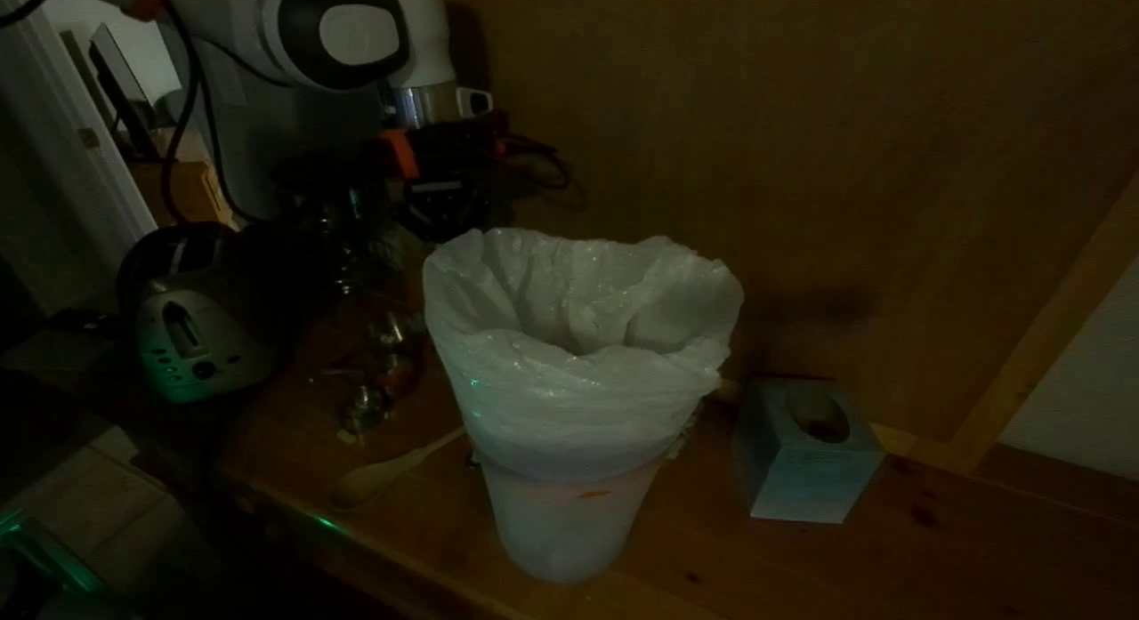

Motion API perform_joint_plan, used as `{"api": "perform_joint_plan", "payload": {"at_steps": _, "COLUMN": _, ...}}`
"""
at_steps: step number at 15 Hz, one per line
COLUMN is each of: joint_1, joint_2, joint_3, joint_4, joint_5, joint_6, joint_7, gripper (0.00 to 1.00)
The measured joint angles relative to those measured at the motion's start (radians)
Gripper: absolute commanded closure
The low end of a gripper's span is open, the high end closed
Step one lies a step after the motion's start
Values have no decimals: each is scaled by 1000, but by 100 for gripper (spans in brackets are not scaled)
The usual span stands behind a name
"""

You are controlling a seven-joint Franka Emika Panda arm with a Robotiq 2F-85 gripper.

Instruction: Throw the clear object into the bin

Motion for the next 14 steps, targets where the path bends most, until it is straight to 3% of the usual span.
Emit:
{"api": "perform_joint_plan", "payload": {"at_steps": 4, "joint_1": -13, "joint_2": -75, "joint_3": -43, "joint_4": 50, "joint_5": 0, "joint_6": -12, "joint_7": -2, "gripper": 100}}
{"api": "perform_joint_plan", "payload": {"at_steps": 8, "joint_1": -25, "joint_2": -154, "joint_3": -107, "joint_4": 135, "joint_5": 13, "joint_6": -101, "joint_7": -51, "gripper": 100}}
{"api": "perform_joint_plan", "payload": {"at_steps": 14, "joint_1": -24, "joint_2": -144, "joint_3": -171, "joint_4": 314, "joint_5": 142, "joint_6": -274, "joint_7": -111, "gripper": 100}}
